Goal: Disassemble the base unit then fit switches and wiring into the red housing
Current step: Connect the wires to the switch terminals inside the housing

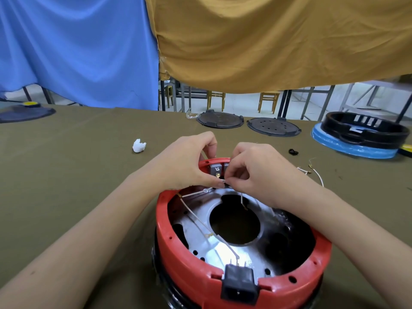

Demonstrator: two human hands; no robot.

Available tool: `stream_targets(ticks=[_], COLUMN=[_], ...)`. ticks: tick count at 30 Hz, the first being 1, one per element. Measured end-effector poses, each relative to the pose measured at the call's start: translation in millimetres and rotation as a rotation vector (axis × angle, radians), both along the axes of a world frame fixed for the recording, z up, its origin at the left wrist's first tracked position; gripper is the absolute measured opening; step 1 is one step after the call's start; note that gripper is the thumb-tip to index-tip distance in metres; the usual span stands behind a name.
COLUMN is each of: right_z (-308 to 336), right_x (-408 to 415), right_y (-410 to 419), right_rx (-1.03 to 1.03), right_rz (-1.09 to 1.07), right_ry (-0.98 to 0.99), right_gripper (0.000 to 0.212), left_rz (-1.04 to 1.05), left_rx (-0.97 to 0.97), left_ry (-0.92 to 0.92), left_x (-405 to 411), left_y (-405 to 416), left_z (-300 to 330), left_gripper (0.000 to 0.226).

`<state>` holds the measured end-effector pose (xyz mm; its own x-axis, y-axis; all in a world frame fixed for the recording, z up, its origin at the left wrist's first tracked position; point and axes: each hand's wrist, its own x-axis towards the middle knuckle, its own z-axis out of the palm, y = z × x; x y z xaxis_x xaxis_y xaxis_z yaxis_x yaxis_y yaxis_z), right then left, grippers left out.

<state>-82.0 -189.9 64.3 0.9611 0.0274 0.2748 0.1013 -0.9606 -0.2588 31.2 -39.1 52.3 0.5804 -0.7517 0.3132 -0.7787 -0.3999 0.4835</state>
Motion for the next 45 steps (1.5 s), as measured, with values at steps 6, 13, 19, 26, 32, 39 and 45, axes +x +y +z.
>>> stream_targets(ticks=[6, 13, 19, 26, 32, 39, 45], right_z=[0.7, 1.0, 1.2, 2.9, 2.7, 4.1, 2.2], right_x=[0.9, 0.8, 1.0, 1.4, 1.7, 1.8, 4.6], right_y=[0.9, 1.3, 1.5, 3.1, 4.8, 4.9, 3.5], right_rx=[-0.017, -0.037, -0.036, -0.071, -0.099, -0.081, -0.082], right_rz=[0.007, 0.009, -0.002, -0.03, -0.045, -0.064, -0.081], right_ry=[0.026, 0.019, 0.019, 0.022, 0.016, 0.011, -0.011], right_gripper=[0.013, 0.014, 0.014, 0.014, 0.015, 0.015, 0.015], left_rz=[0.0, -0.007, -0.002, 0.011, 0.03, -0.025, -0.001], left_rx=[0.003, 0.004, 0.011, 0.004, 0.032, 0.074, 0.095], left_ry=[-0.004, -0.012, -0.023, -0.053, -0.114, -0.034, -0.134], left_x=[-1.2, -1.9, -2.1, -1.3, 0.2, 1.7, -2.9], left_y=[-0.2, 0.1, -0.3, -2.0, -4.8, 1.4, -0.8], left_z=[0.7, 1.1, 1.3, 0.1, -1.2, 3.3, 3.4], left_gripper=[0.051, 0.051, 0.049, 0.048, 0.047, 0.044, 0.036])
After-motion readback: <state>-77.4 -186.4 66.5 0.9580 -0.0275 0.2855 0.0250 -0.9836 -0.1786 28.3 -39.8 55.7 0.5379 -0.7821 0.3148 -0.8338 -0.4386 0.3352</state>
